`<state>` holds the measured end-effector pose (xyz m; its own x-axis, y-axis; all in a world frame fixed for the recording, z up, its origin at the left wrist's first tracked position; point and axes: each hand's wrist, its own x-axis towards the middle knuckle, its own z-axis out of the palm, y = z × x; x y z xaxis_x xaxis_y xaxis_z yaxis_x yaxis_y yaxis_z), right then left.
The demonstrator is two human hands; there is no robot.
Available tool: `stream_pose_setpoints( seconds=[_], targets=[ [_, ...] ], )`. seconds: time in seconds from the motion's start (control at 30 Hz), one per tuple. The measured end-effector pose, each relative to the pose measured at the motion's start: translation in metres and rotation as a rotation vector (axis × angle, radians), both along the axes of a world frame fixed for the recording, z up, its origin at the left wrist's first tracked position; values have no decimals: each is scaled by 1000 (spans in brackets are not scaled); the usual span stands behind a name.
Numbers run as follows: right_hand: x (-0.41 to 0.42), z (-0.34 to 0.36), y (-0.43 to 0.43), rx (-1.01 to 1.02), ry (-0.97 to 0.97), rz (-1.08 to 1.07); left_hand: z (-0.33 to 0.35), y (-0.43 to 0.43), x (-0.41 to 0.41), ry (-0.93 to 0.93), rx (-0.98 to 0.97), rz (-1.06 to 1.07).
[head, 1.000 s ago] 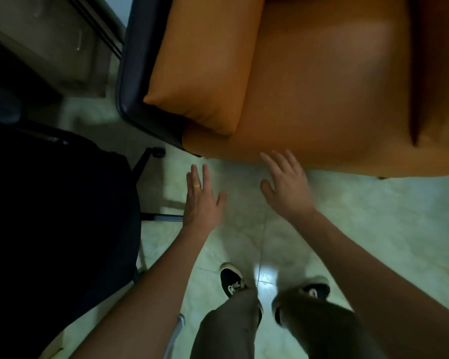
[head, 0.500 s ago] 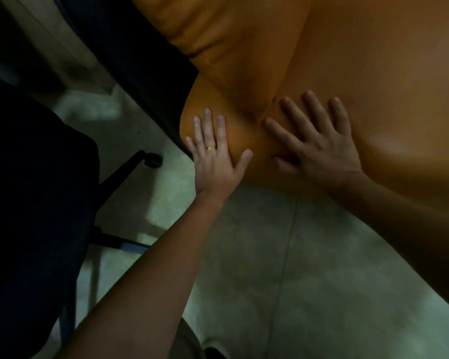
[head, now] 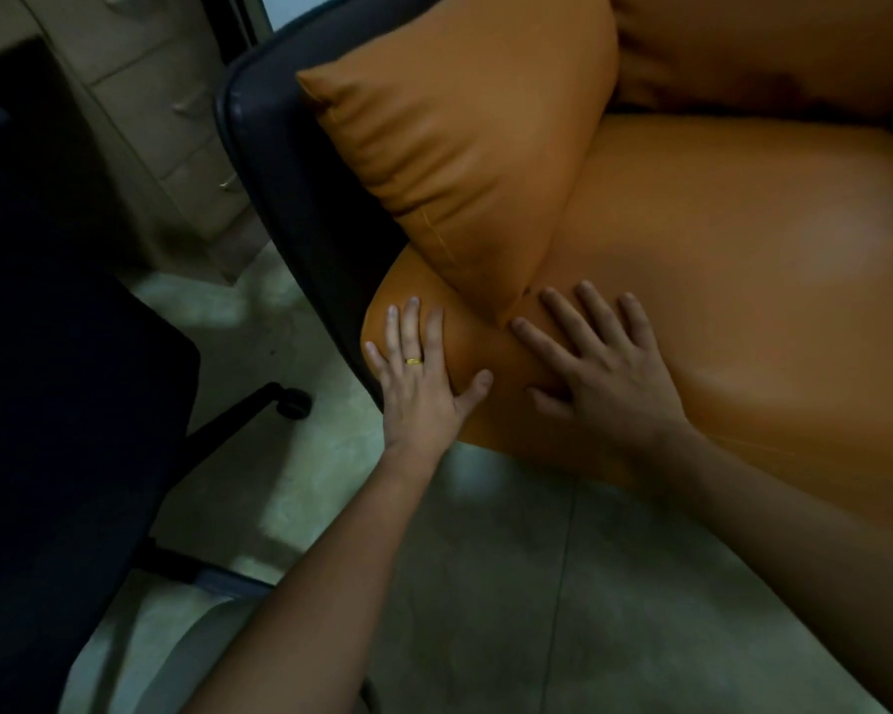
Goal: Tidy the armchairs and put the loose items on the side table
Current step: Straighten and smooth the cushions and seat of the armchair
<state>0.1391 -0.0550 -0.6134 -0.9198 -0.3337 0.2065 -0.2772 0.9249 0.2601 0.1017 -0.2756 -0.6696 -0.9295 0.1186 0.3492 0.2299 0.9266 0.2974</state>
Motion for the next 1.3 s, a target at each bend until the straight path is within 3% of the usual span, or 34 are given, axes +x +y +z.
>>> stream_pose_setpoints(
  seconds=[0.23,0.37,0.67,0.93,1.07,1.2,1.3],
  targets=[
    [1,0,-5,44,-1,-30,-3,-5,-2,56,47,-19],
    [0,-2,-4,45,26,-33,2,12,-11,137,185,66],
    [-19,-26,4,-49,226,72,-20,31,-47,398,379,178],
    [-11,-8,-3,-116,38,31,-6,13,-31,169,308,77],
    [1,9,0,-329,-29,4,10,-1,-8,21,213,10],
    [31,7,39,-513,147,-283,11,-17,32,-214,96,-106],
    [57,0,72,-433,196,-395,10,-6,62,-256,-148,-277]
  ],
)
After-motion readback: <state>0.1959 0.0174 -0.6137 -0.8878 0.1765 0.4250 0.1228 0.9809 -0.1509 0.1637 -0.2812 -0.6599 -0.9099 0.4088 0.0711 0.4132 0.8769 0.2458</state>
